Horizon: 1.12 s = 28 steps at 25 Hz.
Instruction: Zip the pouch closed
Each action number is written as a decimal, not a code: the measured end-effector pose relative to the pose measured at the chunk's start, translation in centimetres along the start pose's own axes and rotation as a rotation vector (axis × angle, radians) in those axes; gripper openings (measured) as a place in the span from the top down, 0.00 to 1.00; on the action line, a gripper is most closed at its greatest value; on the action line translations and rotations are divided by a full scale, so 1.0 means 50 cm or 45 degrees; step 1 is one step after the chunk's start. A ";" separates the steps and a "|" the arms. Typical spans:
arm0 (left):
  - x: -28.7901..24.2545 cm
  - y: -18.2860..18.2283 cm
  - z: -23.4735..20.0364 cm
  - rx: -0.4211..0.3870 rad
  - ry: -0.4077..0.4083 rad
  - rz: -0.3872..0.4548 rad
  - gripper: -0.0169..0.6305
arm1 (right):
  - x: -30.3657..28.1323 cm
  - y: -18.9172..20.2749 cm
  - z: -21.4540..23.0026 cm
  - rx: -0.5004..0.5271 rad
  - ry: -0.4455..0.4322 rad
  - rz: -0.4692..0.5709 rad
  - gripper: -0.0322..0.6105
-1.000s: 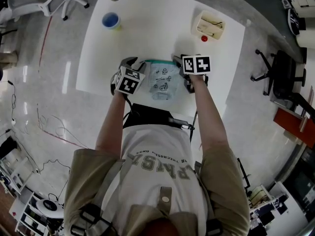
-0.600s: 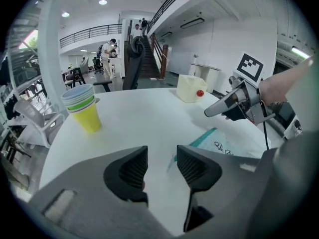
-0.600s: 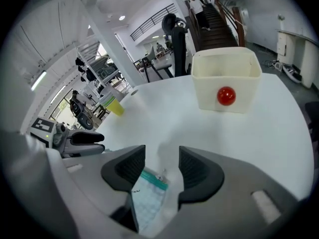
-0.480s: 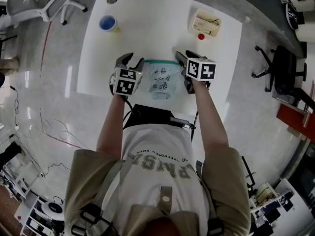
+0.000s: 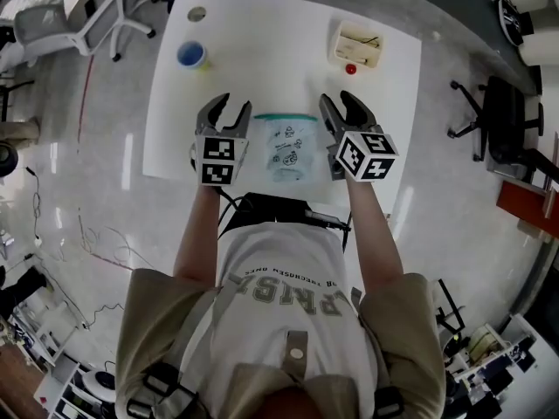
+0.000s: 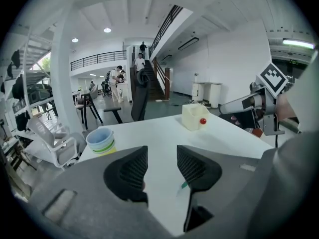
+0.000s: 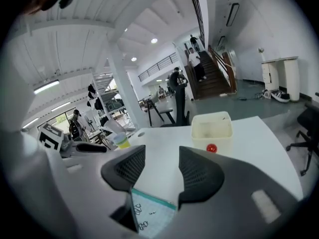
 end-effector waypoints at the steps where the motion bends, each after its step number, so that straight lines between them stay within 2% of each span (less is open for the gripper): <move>1: 0.007 -0.010 -0.001 -0.008 -0.001 0.023 0.68 | 0.011 -0.009 -0.010 0.015 -0.020 0.048 0.66; 7: 0.051 -0.091 0.006 -0.076 -0.001 0.188 0.68 | 0.084 -0.071 -0.062 0.186 -0.067 0.318 0.66; 12: 0.081 -0.152 0.026 -0.141 0.019 0.345 0.68 | 0.137 -0.114 -0.106 0.362 -0.042 0.478 0.66; 17: 0.111 -0.202 0.043 -0.183 0.015 0.513 0.69 | 0.171 -0.144 -0.151 0.578 0.059 0.542 0.66; 19: 0.123 -0.229 0.052 -0.212 0.017 0.598 0.70 | 0.179 -0.159 -0.170 0.635 0.081 0.577 0.70; 23: 0.138 -0.266 0.061 -0.150 -0.008 0.716 0.78 | 0.184 -0.201 -0.204 0.621 0.100 0.652 0.77; 28: 0.159 -0.280 0.067 -0.133 -0.066 0.799 0.89 | 0.199 -0.214 -0.200 0.688 0.104 0.668 0.84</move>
Point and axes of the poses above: the fingertips, and each gripper's own axes: x backward along the fingers, z to its right, y out of its underside, the point moved 9 cm from there along x, backward along the fingers, and after that the axes turned 15 degrees about z, right-handed, at the moved point
